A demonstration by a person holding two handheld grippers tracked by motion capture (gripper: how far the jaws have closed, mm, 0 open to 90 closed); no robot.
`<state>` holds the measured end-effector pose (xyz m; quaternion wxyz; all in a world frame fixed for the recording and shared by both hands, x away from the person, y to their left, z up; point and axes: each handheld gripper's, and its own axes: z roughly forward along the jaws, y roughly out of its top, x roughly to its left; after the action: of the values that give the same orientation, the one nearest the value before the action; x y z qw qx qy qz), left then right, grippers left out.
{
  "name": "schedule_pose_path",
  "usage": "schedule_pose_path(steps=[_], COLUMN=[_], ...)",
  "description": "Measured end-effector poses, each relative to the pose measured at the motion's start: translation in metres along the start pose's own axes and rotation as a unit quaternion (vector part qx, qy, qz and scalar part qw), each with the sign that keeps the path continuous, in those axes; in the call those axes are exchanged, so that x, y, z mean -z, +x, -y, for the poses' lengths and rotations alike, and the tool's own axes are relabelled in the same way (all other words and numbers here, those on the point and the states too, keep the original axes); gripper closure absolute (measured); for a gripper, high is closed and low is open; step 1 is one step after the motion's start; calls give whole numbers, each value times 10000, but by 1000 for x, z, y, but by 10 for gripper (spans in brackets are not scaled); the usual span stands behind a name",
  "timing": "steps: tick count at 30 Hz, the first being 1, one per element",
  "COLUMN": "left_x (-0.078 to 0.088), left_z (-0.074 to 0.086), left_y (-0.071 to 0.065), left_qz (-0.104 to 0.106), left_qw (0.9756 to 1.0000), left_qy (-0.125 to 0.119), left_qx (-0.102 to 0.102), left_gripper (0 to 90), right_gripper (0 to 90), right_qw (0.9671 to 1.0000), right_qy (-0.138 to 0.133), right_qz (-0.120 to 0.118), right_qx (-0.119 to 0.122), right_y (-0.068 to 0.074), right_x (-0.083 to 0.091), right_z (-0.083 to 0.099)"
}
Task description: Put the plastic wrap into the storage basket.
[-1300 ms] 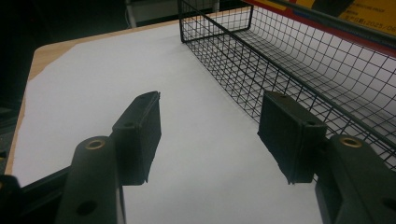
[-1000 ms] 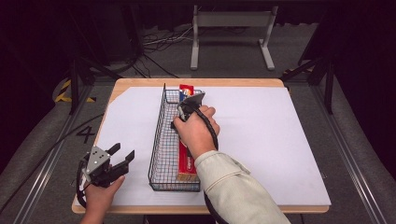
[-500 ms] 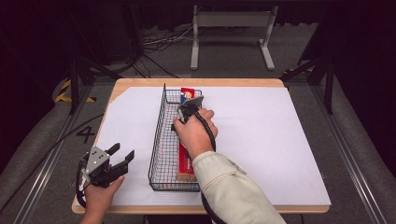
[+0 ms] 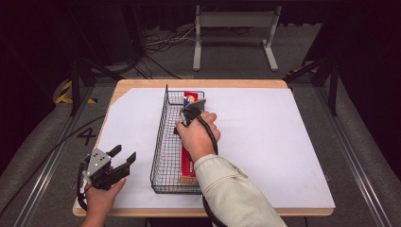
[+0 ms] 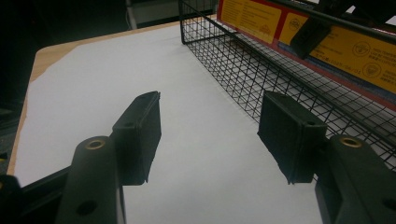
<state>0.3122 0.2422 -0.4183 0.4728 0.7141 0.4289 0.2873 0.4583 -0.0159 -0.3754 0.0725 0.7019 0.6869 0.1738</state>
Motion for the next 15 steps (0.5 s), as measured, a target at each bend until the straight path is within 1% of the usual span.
schedule_pose_path(steps=[4,10,12,13,15], left_x=[0,0,0,0,1], left_z=[0,0,0,0,0], left_y=[0,0,0,0,0], left_qz=[-6,0,-8,-10,-10], left_qw=[10000,10000,10000,10000,10000], left_qy=[0,10,-6,-21,-16], left_qx=[-4,11,-5,12,24], left_gripper=[395,395,395,395,395], right_gripper=[393,393,392,392,392], right_qw=[10000,9998,9999,9999,9997], right_qy=[42,7,37,38,31], right_qz=[50,158,89,108,225], right_qx=[-8,75,61,64,119], right_y=[3,5,6,6,8], right_x=[-3,-6,-8,-9,-10], right_z=[0,1,1,1,2])
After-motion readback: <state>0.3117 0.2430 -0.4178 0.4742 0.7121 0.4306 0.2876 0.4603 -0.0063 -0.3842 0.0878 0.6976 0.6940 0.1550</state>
